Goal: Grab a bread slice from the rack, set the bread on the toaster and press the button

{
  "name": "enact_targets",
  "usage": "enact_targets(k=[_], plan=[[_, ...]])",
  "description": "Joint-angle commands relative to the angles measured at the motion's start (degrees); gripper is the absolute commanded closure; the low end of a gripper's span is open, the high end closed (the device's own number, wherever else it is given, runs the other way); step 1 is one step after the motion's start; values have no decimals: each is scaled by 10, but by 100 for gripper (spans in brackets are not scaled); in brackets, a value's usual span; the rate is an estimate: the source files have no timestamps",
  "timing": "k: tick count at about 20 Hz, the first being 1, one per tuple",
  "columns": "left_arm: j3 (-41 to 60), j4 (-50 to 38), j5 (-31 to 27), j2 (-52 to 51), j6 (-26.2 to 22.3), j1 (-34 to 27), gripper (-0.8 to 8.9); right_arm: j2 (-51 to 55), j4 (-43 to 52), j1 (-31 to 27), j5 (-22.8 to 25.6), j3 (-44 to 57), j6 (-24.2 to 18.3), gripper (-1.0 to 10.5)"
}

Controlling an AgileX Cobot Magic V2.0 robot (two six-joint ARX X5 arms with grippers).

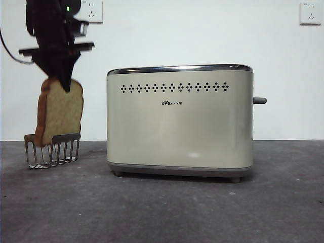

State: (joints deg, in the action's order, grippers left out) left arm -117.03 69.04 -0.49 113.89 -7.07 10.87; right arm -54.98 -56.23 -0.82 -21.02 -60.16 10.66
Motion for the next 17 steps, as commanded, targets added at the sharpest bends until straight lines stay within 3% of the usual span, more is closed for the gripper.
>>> enact_targets(k=[1,6,13,15,17], plan=[[-43,19,-22,1,-5,-2,818,0,-6,1,1,-2,-5,946],[-131,64,-23,-2,-7,-2,818,0,-12,1,3,-2,-5,946],[-138,64,-19,-91,-11,3,818,0,-22,1,3,-2,-5,946],[-138,64,36,-126,-17,4,818,0,-22,1,3,-2,-5,946],[-138,64,139,-157,-42,8,818,0,-22,1,3,-2,-5,946]])
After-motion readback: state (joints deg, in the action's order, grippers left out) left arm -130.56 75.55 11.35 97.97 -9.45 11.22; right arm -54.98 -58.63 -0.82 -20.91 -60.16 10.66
